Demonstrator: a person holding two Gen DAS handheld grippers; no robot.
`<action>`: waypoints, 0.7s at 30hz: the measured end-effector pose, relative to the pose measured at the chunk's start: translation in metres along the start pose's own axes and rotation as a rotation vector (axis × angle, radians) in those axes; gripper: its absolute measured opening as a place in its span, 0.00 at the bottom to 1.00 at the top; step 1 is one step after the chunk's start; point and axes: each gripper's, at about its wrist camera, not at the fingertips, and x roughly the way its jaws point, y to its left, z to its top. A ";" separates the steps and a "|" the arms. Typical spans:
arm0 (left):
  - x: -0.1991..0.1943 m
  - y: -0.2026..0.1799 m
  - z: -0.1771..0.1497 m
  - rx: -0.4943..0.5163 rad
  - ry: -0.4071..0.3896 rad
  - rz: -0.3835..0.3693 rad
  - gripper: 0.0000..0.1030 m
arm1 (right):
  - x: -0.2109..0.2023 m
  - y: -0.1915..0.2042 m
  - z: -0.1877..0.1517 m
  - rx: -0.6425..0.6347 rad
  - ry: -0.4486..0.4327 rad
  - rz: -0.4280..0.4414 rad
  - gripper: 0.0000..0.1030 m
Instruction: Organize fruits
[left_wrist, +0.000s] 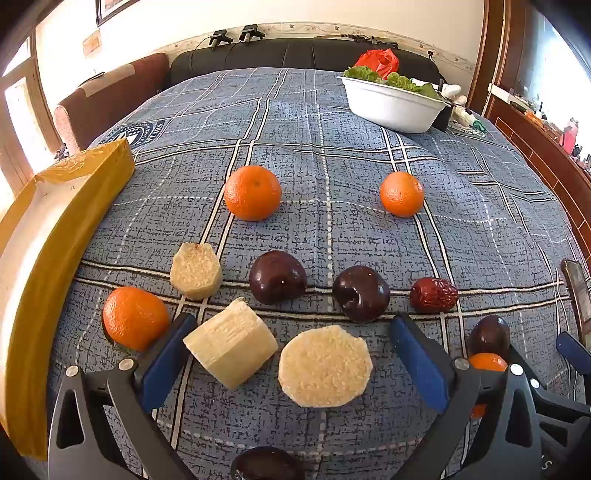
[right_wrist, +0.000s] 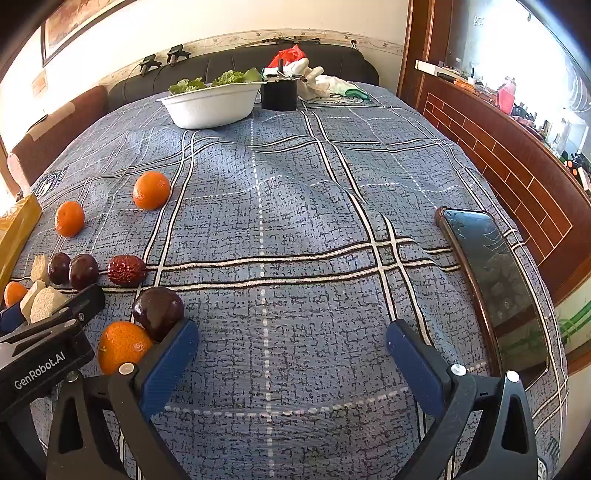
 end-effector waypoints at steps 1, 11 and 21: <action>0.000 0.000 0.000 0.000 0.001 0.000 1.00 | 0.000 0.000 0.000 0.000 -0.001 0.000 1.00; 0.000 0.000 0.000 0.000 0.001 0.001 1.00 | 0.001 0.000 0.000 0.000 0.001 0.000 1.00; 0.000 0.000 0.000 0.001 0.001 0.000 1.00 | 0.000 0.000 0.001 0.000 0.003 -0.001 1.00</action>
